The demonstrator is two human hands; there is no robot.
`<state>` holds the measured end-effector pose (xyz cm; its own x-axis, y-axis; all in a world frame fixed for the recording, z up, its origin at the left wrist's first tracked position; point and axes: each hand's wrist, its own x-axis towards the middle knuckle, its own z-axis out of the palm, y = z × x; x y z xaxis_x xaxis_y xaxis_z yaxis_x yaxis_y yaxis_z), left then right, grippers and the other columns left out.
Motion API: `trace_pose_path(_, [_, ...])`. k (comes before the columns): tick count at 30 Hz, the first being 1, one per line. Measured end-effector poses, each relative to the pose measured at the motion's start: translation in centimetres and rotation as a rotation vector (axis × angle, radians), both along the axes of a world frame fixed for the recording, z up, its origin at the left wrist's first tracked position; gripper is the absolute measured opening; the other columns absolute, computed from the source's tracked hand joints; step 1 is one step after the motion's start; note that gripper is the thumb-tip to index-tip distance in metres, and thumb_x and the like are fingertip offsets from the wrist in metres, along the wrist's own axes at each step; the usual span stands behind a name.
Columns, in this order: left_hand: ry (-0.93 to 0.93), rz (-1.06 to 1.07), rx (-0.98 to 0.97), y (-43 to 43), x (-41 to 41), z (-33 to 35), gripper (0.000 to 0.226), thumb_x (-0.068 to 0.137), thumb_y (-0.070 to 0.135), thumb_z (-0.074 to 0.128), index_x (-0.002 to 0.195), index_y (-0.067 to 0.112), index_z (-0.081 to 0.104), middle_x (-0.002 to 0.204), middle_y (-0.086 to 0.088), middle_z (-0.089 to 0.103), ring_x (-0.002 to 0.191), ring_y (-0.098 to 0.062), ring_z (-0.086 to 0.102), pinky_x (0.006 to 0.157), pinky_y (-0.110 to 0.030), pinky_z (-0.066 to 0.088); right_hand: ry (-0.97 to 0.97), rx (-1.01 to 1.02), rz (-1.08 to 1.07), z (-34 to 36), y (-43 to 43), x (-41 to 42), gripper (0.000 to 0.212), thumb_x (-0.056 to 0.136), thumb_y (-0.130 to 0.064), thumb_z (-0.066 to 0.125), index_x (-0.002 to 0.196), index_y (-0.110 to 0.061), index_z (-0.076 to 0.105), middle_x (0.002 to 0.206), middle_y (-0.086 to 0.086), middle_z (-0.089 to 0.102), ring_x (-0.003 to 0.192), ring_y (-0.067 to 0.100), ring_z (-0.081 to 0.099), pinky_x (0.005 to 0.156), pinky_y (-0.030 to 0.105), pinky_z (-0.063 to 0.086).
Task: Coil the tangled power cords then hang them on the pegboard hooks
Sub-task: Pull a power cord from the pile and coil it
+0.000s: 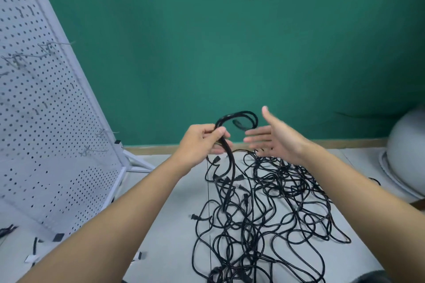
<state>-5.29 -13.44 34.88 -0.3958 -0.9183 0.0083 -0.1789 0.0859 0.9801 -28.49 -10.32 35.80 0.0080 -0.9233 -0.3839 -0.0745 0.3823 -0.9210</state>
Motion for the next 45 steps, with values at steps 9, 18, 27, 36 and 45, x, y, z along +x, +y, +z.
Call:
trace_pose_path(9, [0.37,0.219,0.117,-1.4,-0.2,2.2,0.029,0.106,0.028,0.057,0.106,0.003,0.071,0.096,-0.015,0.079,0.09,-0.027,0.078,0.08,-0.027,0.062,0.243,-0.284,0.321,-2.5,2.5,3.9,0.025,0.098,-0.017,0.069,0.124,-0.015,0.07,0.123,0.005,0.073,0.11,0.016,0.072,0.101,0.028,0.055])
trace_pose_path(18, [-0.13,-0.266,0.126,-0.3,0.3,-2.6,0.045,0.081,0.033,0.07,0.125,0.027,0.068,0.125,0.003,0.072,0.116,-0.016,0.067,0.101,-0.034,0.053,0.232,-0.516,0.052,-0.3,1.3,3.7,0.013,0.099,-0.007,0.066,0.108,0.001,0.072,0.1,0.018,0.076,0.087,0.016,0.073,0.078,0.028,0.062])
trace_pose_path(27, [-0.243,-0.127,-0.175,1.2,-2.5,-6.0,0.013,0.091,0.033,0.078,0.096,0.021,0.075,0.091,0.004,0.078,0.085,-0.016,0.073,0.088,-0.04,0.059,0.089,-0.521,-0.069,0.6,0.1,3.0,0.018,0.098,-0.012,0.07,0.107,0.003,0.073,0.093,0.01,0.075,0.085,0.017,0.073,0.079,0.03,0.063])
trace_pose_path(36, [-0.073,0.034,-0.192,0.0,-2.2,-2.6,0.011,0.094,0.01,0.073,0.086,0.018,0.075,0.083,-0.001,0.077,0.083,-0.016,0.076,0.078,-0.032,0.064,0.312,-0.276,0.103,-1.0,0.9,0.4,0.054,0.081,-0.059,0.076,0.122,-0.023,0.07,0.117,-0.005,0.075,0.106,0.008,0.07,0.091,0.031,0.056])
trace_pose_path(45, [0.135,0.116,-0.122,-0.5,-1.2,2.0,0.007,0.098,0.014,0.07,0.1,0.008,0.073,0.09,-0.01,0.078,0.088,-0.023,0.078,0.078,-0.032,0.064,0.135,-0.044,0.376,-5.4,2.3,1.2,0.094,0.071,-0.031,0.093,0.148,-0.043,0.039,0.149,-0.014,0.049,0.138,0.01,0.046,0.111,0.034,0.038])
